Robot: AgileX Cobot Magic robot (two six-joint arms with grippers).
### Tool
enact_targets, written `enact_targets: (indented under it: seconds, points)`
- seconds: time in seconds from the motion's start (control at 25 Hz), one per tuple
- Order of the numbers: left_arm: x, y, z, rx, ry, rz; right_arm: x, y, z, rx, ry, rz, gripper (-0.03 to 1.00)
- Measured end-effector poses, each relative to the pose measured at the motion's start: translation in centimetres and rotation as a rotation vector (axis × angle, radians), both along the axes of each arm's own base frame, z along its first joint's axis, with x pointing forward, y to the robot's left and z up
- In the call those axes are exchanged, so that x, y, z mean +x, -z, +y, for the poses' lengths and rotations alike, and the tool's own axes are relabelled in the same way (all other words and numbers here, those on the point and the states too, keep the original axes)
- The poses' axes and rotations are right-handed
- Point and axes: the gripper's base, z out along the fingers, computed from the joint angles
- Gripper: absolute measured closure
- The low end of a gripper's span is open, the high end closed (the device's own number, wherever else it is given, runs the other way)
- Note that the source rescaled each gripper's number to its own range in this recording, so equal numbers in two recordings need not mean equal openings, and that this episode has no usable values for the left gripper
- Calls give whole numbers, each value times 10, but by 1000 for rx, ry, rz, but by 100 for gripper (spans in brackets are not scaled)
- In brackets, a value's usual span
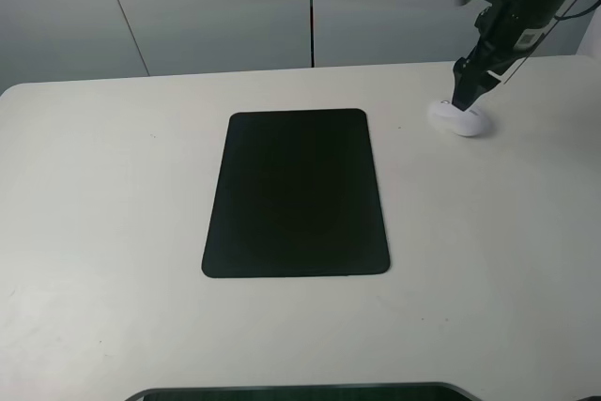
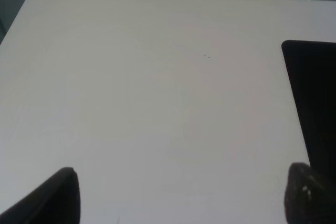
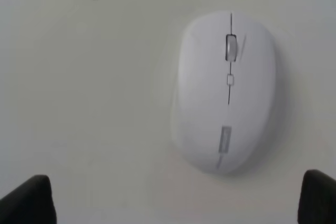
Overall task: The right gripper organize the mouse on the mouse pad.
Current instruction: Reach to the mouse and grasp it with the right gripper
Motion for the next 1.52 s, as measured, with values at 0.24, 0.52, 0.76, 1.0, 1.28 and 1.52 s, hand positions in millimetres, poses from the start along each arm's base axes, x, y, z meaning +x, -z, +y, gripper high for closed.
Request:
enact_targets:
  seconds: [0.24,0.52,0.76,1.0,1.28,1.52]
  points:
    - [0,0,0,0,0,0,10,21,2,20,-46,-27,-3]
    - [0,0,0,0,0,0,17,41,-9,24,-27,-22,-3]
    - [0,0,0,0,0,0,21,54,-11,34,-12,-26,-3]
    - [0,1,0,0,0,2,26,64,-11,41,-1,-50,-3]
    - [0,1,0,0,0,4,31,64,-14,41,13,-110,-3]
    - [0,1,0,0,0,4,33,63,-20,39,23,-121,-3]
